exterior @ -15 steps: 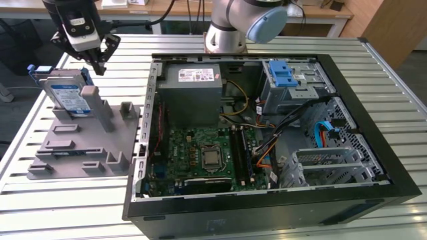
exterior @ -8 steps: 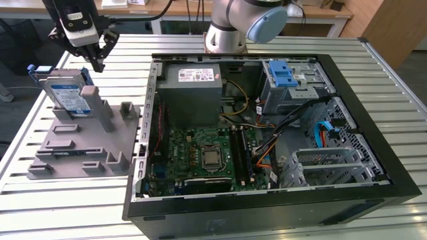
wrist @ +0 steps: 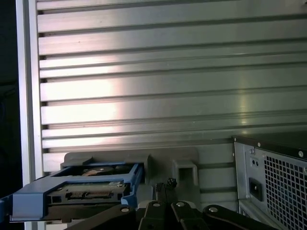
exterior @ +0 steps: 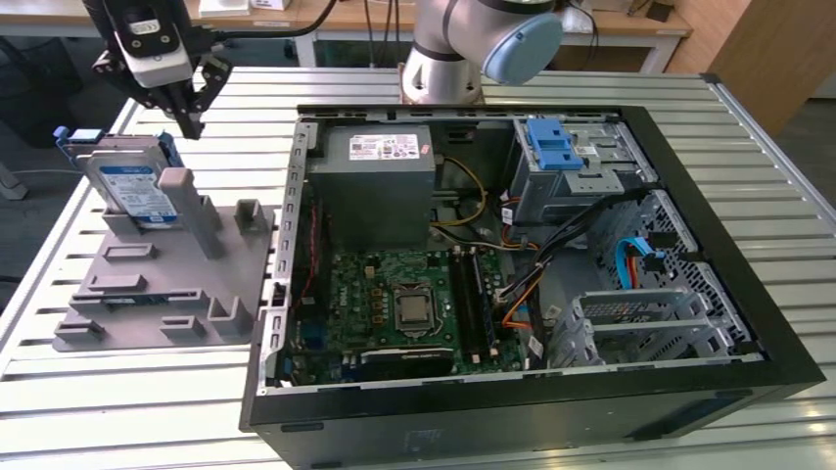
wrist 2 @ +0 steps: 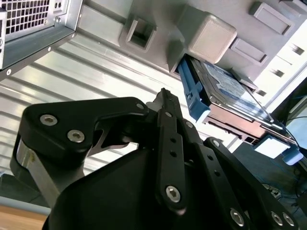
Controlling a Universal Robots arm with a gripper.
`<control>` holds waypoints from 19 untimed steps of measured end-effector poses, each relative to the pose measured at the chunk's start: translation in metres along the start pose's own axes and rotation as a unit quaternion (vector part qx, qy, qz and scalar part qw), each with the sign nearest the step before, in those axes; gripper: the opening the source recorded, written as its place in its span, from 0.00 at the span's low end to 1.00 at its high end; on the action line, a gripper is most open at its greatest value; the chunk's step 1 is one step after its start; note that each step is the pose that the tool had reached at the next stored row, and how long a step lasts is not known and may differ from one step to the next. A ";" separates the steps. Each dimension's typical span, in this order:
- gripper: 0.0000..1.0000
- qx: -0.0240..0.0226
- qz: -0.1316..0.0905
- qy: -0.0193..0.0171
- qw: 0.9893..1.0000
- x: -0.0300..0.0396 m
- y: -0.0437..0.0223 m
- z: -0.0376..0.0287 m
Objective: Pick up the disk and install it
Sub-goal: 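Reach for the disk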
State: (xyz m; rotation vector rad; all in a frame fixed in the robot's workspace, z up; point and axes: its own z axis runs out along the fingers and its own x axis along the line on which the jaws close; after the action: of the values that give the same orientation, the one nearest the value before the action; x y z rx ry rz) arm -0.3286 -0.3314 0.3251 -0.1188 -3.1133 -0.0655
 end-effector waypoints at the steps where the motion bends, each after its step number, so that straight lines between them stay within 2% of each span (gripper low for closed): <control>1: 0.11 0.000 0.000 0.000 1.000 0.0000 0.0001 -0.0015; 8: 0.11 0.000 0.000 0.000 1.000 0.0003 0.0004 -0.0107; 19: 0.11 0.000 0.000 0.000 1.000 0.0003 0.0005 -0.0116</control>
State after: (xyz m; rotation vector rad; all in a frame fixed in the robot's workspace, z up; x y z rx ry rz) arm -0.3286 -0.3314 0.3367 -0.1188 -3.1133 -0.0655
